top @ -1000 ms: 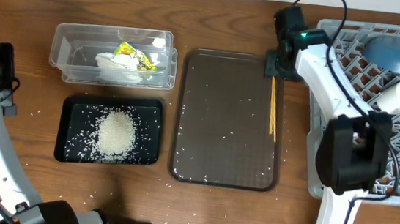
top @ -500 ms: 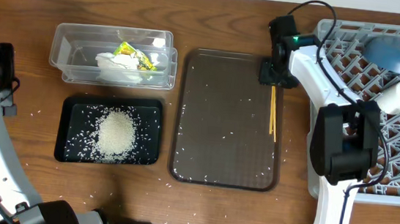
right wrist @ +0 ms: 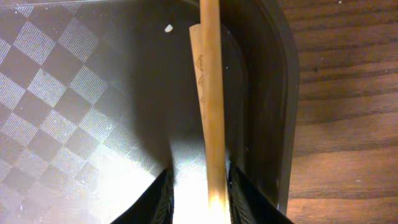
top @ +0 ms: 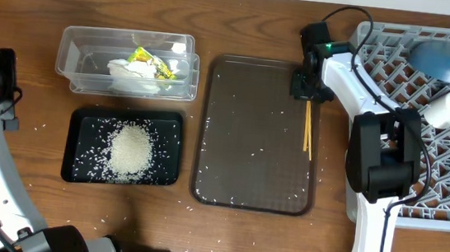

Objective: Sort waste into correct bins and load items into the dishwasher rack
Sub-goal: 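Move the right gripper to the chopstick on the brown tray and grasp it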

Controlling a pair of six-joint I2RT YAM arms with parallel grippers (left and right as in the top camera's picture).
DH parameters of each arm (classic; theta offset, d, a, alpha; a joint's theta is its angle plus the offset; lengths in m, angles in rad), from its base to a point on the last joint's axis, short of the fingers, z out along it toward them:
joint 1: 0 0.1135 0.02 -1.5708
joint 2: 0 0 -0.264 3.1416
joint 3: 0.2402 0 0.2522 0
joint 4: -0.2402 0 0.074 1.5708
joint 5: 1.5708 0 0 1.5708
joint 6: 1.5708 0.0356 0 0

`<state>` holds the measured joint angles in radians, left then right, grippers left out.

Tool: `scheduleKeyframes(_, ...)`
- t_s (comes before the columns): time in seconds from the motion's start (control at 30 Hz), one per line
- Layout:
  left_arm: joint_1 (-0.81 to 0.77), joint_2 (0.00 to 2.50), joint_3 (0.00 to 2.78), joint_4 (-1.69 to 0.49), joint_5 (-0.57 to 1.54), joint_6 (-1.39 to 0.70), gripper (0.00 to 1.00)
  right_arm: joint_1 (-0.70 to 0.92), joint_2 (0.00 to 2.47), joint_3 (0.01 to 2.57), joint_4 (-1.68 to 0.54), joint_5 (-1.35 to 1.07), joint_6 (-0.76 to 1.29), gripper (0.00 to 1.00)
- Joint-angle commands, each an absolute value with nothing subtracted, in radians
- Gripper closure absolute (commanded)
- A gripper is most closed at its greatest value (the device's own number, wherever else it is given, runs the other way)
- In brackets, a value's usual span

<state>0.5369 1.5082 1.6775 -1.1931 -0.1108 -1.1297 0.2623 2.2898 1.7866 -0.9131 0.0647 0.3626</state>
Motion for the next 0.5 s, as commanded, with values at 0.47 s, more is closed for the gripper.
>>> scheduleKeyframes(0.47, 0.543, 1.509, 1.681, -1.197, -0.116, -1.139, 0.08, 0.269, 2.294, 1.868, -0.992, 0.07, 0.37, 0.96)
